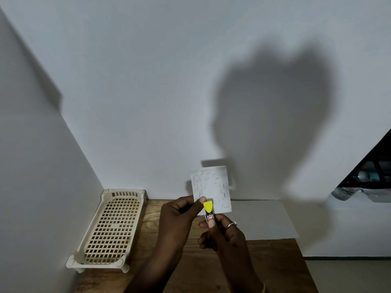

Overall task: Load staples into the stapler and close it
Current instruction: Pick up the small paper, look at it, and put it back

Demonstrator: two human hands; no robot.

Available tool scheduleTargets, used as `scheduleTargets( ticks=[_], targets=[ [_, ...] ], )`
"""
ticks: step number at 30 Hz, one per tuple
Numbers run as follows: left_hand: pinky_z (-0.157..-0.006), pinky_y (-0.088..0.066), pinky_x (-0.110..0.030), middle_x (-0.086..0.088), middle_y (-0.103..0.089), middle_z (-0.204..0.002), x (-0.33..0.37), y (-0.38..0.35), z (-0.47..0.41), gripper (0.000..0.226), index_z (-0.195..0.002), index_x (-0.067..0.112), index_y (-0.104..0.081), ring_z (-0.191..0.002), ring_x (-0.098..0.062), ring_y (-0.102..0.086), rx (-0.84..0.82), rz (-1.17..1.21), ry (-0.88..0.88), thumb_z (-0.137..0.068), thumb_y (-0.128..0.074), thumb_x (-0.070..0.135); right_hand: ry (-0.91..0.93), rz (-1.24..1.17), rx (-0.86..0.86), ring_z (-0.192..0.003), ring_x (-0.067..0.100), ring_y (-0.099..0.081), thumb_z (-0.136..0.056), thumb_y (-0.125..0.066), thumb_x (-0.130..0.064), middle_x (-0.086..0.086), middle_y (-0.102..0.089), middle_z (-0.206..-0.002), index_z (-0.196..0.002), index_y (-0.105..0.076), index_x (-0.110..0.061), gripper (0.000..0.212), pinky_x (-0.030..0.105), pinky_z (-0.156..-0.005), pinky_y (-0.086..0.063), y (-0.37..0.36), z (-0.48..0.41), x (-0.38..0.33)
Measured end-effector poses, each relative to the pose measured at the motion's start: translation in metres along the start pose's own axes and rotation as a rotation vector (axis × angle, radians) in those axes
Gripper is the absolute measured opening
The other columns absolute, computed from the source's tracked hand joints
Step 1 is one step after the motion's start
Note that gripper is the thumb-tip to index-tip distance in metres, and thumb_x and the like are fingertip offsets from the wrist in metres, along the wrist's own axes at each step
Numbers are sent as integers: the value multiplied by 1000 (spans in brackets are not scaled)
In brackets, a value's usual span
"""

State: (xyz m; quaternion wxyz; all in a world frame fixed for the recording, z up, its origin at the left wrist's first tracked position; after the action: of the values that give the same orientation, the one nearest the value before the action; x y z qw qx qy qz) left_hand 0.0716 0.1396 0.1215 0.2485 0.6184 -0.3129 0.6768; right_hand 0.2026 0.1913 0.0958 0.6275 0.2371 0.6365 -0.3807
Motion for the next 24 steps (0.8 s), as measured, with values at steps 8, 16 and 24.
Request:
scheduleTargets(
  ticks=[8,16,24],
  targets=[
    [-80,-54,-32,2,-80,-92,-3,7,0,7,-87,26,-83,-92,-12,-75,120,-72,-102,-83,-81,31,40,-25,38,-68,30,-70,-89,-60,-25,12,-76,-101,-118,-53,-11,33,36,-64,-59,6,-2,2],
    [-72,-54,-36,4,-69,-83,-2,4,1,6,-82,29,-80,-78,-12,-67,136,-166,-195,-87,-78,29,29,-48,57,-70,36,-70,-96,-58,-10,14,-76,-102,-101,-43,-5,16,42,-66,-58,16,-5,10],
    [-73,-52,-17,9,-71,-82,-13,1,-6,9,-83,27,-73,-85,-11,-70,57,-211,-107,-92,-73,28,16,-91,31,-66,29,-71,-94,-55,0,5,-77,-87,-99,-46,3,11,35,-61,-60,18,-3,14]
  ],
)
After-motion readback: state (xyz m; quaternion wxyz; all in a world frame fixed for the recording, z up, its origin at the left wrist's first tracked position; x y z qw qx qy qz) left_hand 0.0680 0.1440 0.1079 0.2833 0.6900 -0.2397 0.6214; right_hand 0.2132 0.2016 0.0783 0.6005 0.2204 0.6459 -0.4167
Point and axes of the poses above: each hand's wrist, its own z-axis away from the middle knuckle, its own y-axis out of the back of the hand, x = y × z, the point moved 8 cm from there along -z, towards the middle knuckle
